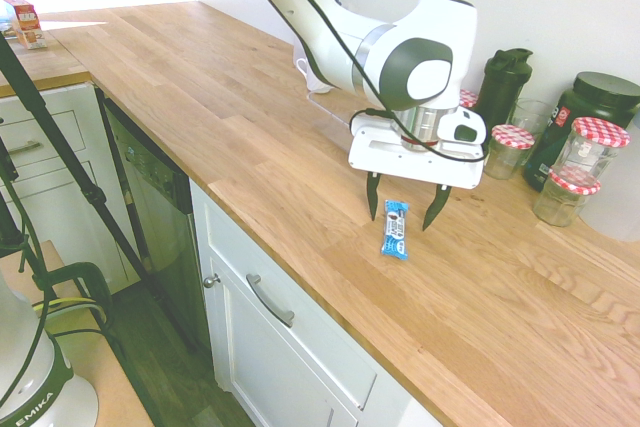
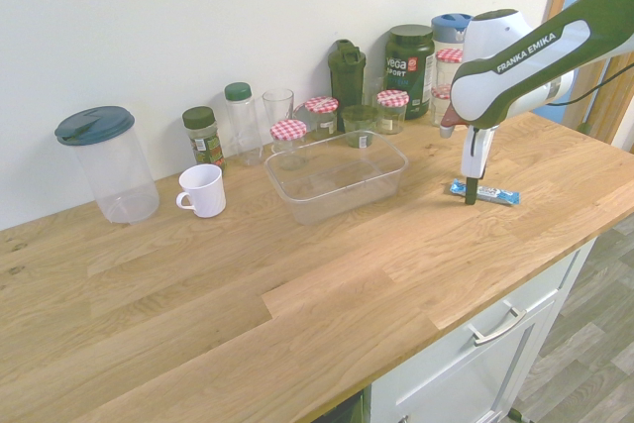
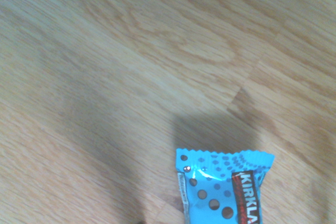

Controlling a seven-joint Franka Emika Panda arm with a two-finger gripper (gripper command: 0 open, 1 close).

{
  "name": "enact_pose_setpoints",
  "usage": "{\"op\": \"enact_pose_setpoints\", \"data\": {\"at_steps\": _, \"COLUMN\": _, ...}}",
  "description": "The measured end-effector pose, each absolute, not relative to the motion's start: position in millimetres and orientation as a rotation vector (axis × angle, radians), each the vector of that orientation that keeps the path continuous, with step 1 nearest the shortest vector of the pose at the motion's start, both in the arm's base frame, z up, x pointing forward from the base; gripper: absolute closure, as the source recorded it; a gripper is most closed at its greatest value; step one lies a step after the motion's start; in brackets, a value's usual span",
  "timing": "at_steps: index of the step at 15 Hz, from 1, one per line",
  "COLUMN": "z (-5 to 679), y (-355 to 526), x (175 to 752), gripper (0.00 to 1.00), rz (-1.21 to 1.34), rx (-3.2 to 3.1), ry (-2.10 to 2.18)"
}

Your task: Put the protein bar into the container

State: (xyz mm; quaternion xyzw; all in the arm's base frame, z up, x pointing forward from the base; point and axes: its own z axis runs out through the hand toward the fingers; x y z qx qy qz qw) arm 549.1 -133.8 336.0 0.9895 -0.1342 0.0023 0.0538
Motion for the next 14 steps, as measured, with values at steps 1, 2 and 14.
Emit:
{"op": "enact_pose_setpoints", "data": {"at_steps": 1, "z": 335.5, "y": -134.4, "x": 550.0, "gripper": 1.00, "rz": 0.001, "rx": 3.006, "ry": -0.409}}
{"op": "enact_pose_setpoints", "data": {"at_steps": 2, "z": 335.3, "y": -134.8, "x": 550.4, "gripper": 1.00, "rz": -0.001, "rx": 3.006, "ry": -0.411}}
{"op": "enact_pose_setpoints", "data": {"at_steps": 14, "z": 334.9, "y": -141.7, "x": 548.8, "gripper": 1.00, "rz": -0.007, "rx": 3.004, "ry": -0.422}}
